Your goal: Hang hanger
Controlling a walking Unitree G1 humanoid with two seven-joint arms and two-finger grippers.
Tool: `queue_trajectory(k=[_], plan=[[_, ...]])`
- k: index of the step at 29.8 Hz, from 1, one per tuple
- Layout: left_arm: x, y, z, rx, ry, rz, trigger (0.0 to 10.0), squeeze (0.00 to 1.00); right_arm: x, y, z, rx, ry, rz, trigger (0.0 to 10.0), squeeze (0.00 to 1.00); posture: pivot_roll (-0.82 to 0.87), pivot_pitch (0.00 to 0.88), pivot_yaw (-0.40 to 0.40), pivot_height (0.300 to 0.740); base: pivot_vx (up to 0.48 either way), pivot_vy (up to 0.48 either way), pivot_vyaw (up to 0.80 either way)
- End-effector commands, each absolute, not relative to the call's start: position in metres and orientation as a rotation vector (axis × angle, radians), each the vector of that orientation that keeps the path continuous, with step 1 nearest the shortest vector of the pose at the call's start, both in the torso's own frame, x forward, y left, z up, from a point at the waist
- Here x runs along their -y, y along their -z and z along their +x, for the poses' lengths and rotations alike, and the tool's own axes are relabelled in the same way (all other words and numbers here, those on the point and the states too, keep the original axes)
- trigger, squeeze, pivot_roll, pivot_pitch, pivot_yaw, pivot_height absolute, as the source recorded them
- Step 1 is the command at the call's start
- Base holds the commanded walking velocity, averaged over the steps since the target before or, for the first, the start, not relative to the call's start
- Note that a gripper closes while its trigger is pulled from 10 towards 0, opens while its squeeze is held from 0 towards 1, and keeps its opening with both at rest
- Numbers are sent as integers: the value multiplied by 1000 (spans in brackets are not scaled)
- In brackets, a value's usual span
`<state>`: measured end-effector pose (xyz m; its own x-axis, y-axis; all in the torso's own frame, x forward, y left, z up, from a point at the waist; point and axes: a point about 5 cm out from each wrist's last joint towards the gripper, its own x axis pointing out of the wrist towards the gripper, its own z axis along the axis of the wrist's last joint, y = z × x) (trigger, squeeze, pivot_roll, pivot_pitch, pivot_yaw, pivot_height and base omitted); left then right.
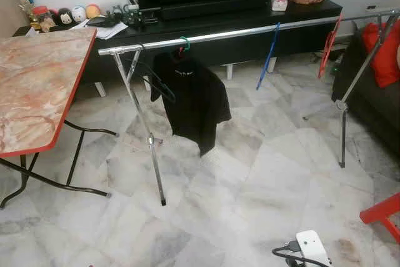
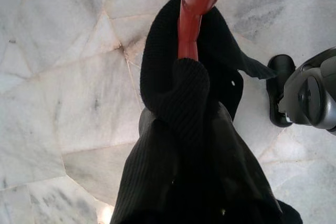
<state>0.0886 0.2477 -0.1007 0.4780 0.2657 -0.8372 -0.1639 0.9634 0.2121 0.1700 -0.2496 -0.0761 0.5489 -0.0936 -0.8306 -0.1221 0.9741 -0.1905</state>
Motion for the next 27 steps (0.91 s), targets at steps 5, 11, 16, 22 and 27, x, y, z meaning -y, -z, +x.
queue_trajectory(k=[5,11,16,22,27], plan=[[-249,101,84,-1035,-232,129,10000,0,245,80,165,-1006,14,-171,10000,0,-7,0,71,740,0,0,0],[-250,101,83,-1039,-234,129,10000,0,245,80,165,-1006,16,-170,10000,0,-7,0,71,740,0,0,0],[-250,101,83,-1040,-235,129,10000,0,245,80,165,-1005,16,-170,10000,0,-7,0,71,740,0,0,0],[-250,100,86,-1034,-232,130,10000,0,245,80,166,-1004,16,-167,10000,0,-9,0,73,740,0,0,0],[-252,100,81,-1047,-233,130,10000,0,245,80,165,-1005,18,-165,10000,0,-9,0,73,740,0,0,0]])
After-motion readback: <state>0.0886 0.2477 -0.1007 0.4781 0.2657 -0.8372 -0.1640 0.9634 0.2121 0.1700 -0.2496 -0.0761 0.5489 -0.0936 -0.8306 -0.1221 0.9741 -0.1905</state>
